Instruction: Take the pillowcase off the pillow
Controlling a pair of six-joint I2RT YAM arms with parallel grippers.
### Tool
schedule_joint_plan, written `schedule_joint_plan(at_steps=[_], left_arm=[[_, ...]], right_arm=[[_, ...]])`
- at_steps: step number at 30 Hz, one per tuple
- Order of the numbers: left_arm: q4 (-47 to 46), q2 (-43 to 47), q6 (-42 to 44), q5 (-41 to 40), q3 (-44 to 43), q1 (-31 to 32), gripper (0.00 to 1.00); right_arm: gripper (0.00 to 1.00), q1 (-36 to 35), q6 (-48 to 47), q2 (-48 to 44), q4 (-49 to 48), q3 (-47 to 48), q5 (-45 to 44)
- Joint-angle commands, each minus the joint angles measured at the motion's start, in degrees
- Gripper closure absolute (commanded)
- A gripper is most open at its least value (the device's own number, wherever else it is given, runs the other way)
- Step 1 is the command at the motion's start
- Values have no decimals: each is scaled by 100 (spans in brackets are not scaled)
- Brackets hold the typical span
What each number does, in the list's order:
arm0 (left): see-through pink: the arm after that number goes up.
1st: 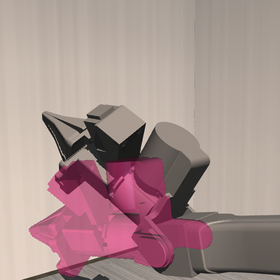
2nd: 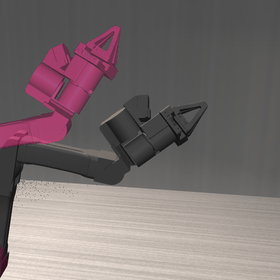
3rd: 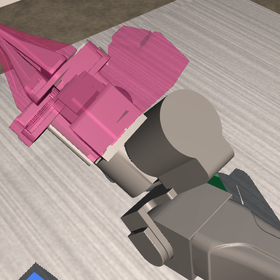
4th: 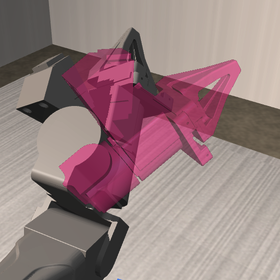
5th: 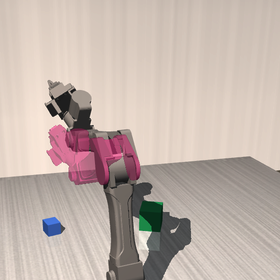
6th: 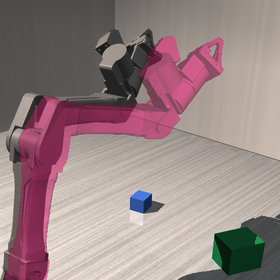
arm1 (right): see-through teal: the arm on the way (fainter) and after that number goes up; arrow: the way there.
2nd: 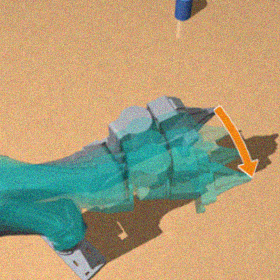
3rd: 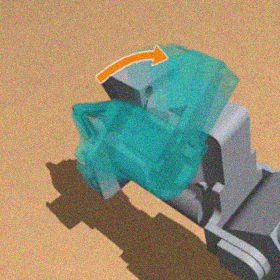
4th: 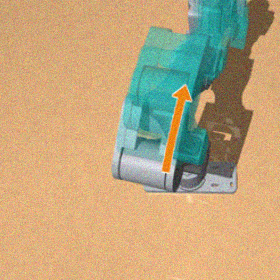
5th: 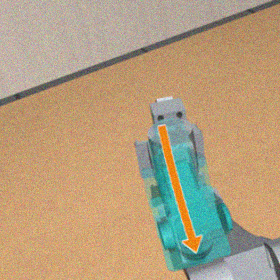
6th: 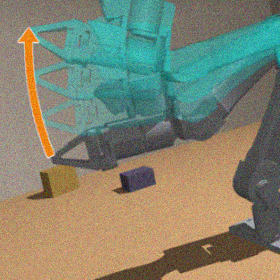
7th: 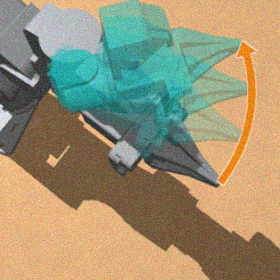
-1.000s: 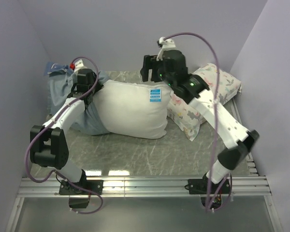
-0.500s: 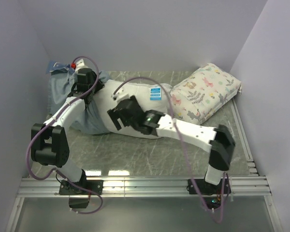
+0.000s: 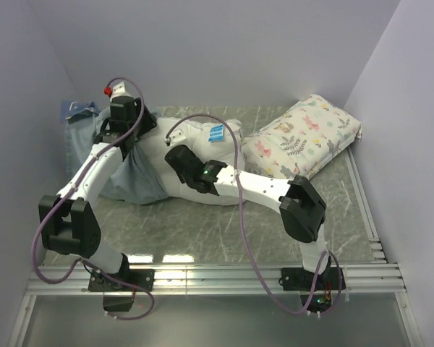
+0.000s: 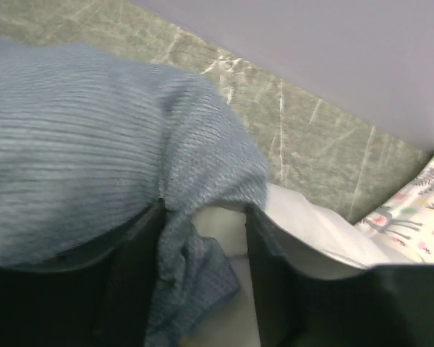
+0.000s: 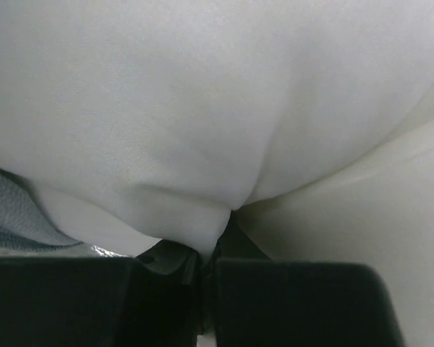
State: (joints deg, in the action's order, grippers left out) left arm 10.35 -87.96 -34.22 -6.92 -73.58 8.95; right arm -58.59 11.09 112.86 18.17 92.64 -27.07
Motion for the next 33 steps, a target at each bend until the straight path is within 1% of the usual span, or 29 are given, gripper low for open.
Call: schedule_joint_plan(at_steps=[1,3,4,6,7,8,10,13,18,19,21,25,28,32,33], left_arm=[[1135,437,310,173,-358,37,43],[1285,552,459,156,-683,37,33],[1329,735,521,130,-762,28,24],[1382,955,679,112,-929,37,17],[1391,1200,714,77,-982,54,13],[1426,1316,749,33,-1017,54,12],[1610,1631,855,-20,-1062,63,11],[1830,2062,899,-248,-861,98,11],[1857,2634,829,-486,237,168,11],[1839,2731,846,-512,570,168,11],[1752,2767,882,-390,827,168,11],[1445,2636,969,234,1310,212,11],[1321,2390,1022,612,1434,274,10],[1329,2179,1022,710,1443,291,10],[1373,2091,1022,701,1408,291,11]], right_arm=[[100,216,297,202,458,17,281],[100,260,419,140,590,113,413],[100,330,472,123,687,253,474],[100,409,569,61,933,421,772],[100,497,596,52,1134,613,834],[100,532,622,43,1223,719,887],[100,567,640,-9,1320,921,1010],[100,638,640,-185,1390,1080,1134],[100,726,789,-334,1601,1396,1178],[100,717,807,-396,1654,1432,1143],[100,717,833,-449,1707,1572,1143],[100,717,851,-475,1908,1880,1081],[100,717,833,-537,1927,1933,1055],[100,708,842,-607,1971,1951,958],[100,717,833,-659,1971,1951,958]])
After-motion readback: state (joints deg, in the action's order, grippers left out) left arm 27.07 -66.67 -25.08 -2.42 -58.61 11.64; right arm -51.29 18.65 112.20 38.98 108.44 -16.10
